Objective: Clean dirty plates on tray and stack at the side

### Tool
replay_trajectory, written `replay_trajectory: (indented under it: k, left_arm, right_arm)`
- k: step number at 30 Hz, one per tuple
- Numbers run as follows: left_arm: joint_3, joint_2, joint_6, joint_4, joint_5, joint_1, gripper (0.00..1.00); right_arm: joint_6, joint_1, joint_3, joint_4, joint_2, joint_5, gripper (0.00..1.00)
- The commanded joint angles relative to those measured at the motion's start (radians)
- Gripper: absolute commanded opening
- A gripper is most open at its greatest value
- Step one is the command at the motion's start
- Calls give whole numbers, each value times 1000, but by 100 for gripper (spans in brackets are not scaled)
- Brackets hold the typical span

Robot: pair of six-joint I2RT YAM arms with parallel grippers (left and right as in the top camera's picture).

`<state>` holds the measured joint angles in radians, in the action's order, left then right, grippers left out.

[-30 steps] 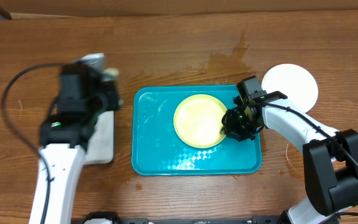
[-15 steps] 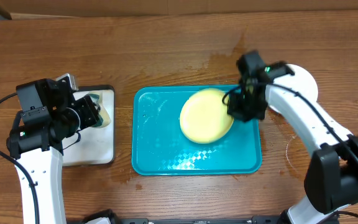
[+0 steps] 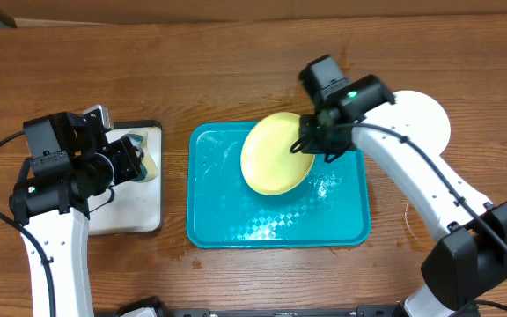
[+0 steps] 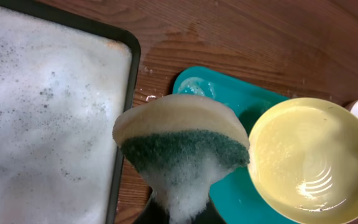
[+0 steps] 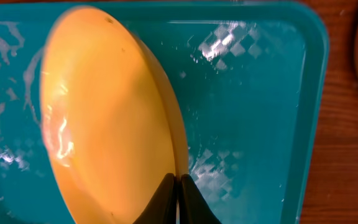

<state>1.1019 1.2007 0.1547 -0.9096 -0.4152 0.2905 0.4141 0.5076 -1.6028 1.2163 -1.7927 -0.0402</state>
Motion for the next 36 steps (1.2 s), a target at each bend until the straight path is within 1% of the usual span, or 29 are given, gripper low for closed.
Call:
replay_trajectory:
  k: [1, 8, 11, 13, 14, 15, 17, 19, 22, 25, 28, 30, 33, 34, 36]
  left_arm:
    - [3, 5, -21, -3, 27, 5, 4]
    - [2, 5, -21, -23, 60, 5, 4]
    - [3, 5, -21, -31, 60, 5, 4]
    - [2, 5, -21, -40, 60, 5, 4]
    - [2, 5, -21, -44, 60, 5, 4]
    - [2, 5, -21, -49, 60, 5, 5]
    - [2, 5, -21, -51, 60, 5, 5]
    - [2, 5, -21, -51, 60, 5, 5]
    - [2, 5, -21, -51, 60, 5, 6]
    - [2, 5, -21, -51, 60, 5, 8]
    - [2, 5, -21, -51, 60, 4, 8]
    - [1, 5, -21, -50, 60, 4, 8]
    - [1, 5, -21, -45, 60, 4, 8]
    - [1, 5, -21, -46, 60, 4, 8]
    - [1, 5, -21, -47, 60, 4, 8]
  right_arm:
    - [-7, 85, -23, -31, 12, -216, 4]
    - [-6, 265, -23, -92, 12, -493, 4]
    - [20, 305, -23, -95, 12, -523, 5]
    - [94, 286, -23, -73, 12, -466, 32]
    - [112, 268, -23, -65, 12, -413, 38]
    - [119, 230, -23, -54, 12, -303, 42]
    - [119, 164, -20, -36, 12, -132, 47]
    - [122, 101, -20, -12, 12, -16, 51]
    - [123, 14, -7, 20, 12, 61, 53]
    - [140, -58, 53, 31, 12, 67, 53]
    - [140, -78, 135, 7, 12, 70, 52]
    - [140, -77, 199, -36, 12, 70, 52]
    - [145, -71, 314, -145, 12, 74, 52]
    - [168, -71, 351, -182, 12, 73, 52]
    - [186, -71, 416, -259, 12, 92, 49]
